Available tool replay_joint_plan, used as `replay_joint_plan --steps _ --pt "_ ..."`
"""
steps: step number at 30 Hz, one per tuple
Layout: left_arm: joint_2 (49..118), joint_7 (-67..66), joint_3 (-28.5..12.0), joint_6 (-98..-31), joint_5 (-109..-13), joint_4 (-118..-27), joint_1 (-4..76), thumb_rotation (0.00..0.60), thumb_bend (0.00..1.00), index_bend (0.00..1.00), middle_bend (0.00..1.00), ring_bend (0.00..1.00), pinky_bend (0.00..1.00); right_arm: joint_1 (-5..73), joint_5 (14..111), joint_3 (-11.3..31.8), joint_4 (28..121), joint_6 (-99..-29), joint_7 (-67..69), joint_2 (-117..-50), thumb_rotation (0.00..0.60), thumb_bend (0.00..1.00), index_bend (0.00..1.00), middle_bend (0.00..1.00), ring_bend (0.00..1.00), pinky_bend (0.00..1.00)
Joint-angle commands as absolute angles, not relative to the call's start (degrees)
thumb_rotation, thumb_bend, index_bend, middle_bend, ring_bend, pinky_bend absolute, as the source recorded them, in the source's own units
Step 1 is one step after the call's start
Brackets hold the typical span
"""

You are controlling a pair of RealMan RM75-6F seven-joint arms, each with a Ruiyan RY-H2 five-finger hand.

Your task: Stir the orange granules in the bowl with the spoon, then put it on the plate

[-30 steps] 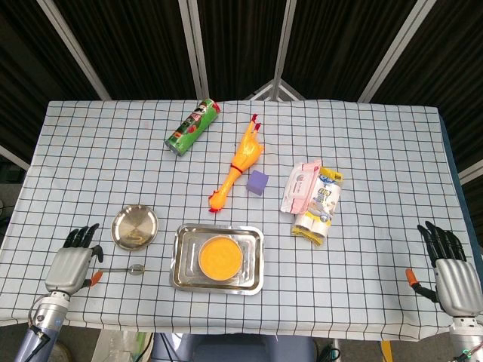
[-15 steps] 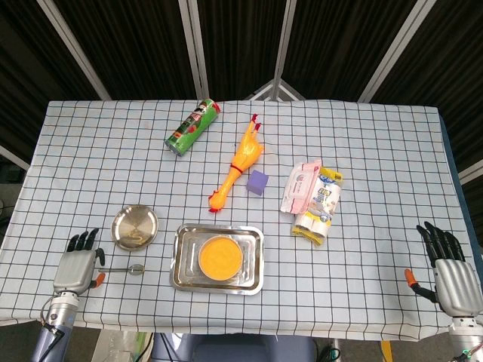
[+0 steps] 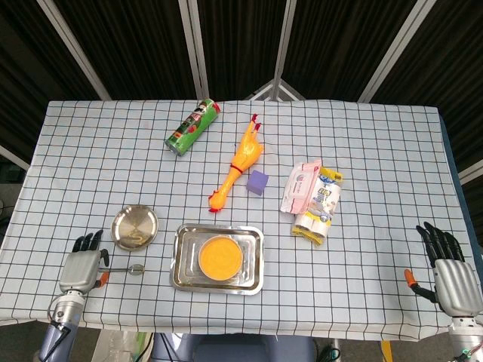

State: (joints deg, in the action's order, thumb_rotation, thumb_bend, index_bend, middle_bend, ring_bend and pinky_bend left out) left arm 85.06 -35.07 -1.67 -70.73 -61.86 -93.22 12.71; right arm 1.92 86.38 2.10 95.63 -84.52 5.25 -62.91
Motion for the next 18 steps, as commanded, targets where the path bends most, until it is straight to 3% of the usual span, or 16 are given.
replay_joint_plan --steps 1,18 --pt "85.1 -35.1 -1.5 -70.6 -61.7 -93.3 12.8 0.6 0.46 0.5 0.0 0.0 0.01 1.9 86.4 2.1 95.6 -84.5 5.2 -62.9 0.6 0.4 0.0 0.0 0.0 0.0" --pt "85.7 -35.1 -0.9 -70.2 -60.3 -92.8 13.6 0.6 0.52 0.5 0.0 0.0 0.01 1.9 86.3 2.0 95.9 -84.4 5.4 -62.8 0.6 0.41 0.0 0.0 0.0 0.0"
